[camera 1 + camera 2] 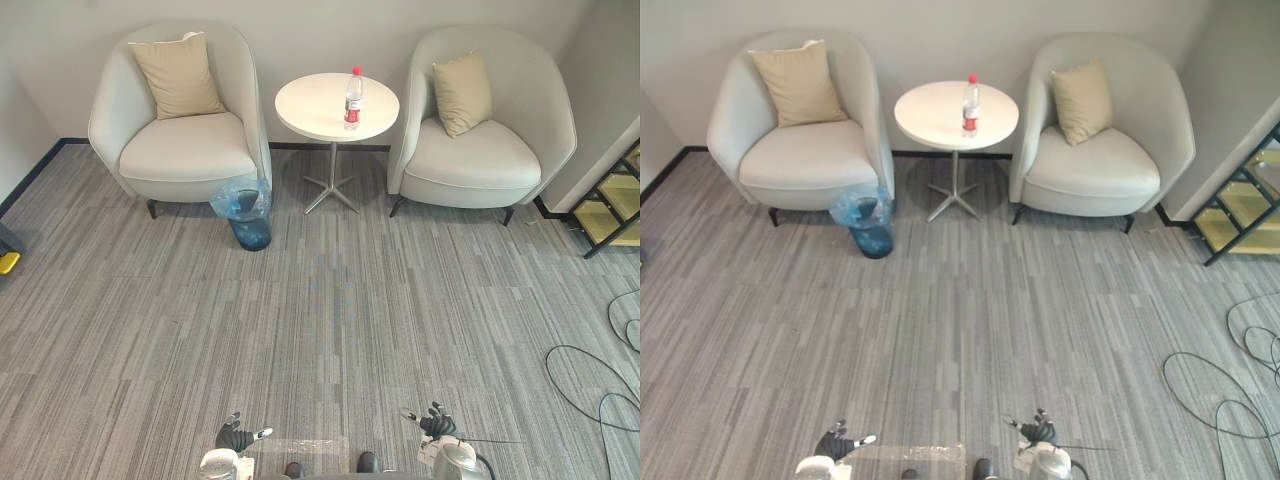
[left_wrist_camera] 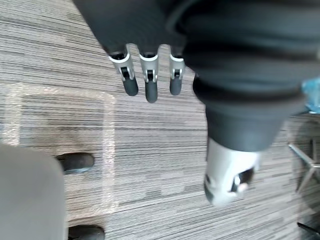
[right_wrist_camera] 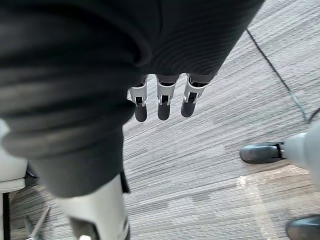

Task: Gather rubbish on tea table into small bin, then transfer packed bag to large trash can.

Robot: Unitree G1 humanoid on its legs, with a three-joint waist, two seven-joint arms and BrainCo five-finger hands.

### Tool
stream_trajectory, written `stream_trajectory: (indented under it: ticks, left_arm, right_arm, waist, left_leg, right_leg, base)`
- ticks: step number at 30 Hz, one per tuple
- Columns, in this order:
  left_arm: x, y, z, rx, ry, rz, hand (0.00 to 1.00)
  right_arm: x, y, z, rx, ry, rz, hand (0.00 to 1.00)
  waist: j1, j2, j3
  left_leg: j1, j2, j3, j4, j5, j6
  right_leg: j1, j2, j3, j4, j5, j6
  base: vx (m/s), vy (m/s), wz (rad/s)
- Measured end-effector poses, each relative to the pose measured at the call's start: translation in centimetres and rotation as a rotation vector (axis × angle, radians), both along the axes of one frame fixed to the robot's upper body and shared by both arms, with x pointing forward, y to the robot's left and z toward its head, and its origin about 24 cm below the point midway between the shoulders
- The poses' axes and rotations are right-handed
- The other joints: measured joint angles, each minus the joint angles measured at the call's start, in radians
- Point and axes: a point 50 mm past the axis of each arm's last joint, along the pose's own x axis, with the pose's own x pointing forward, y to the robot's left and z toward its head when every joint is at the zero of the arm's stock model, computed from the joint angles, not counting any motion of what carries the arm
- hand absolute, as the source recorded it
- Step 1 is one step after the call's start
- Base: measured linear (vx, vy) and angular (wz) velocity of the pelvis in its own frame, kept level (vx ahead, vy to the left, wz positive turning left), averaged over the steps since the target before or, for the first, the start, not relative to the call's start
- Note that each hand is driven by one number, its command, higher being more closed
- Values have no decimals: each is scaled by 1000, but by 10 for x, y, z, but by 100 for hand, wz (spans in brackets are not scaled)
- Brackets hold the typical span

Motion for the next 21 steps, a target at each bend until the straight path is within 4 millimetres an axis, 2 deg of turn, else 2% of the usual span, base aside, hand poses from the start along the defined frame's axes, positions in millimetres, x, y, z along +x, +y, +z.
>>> stream_trajectory:
  ticks: [21]
  left_arm:
    - [-2,-7,-3,2,27,-31,0]
  right_arm:
    - [-4,-2,-3,20,25,-35,0]
  waist:
    - [-2,-9,10]
  left_leg:
    - [5,-4,-2,-17,3,4]
  right_leg:
    - [-2,-2,-6,0,0,1]
  base:
    - [-21,-7,0]
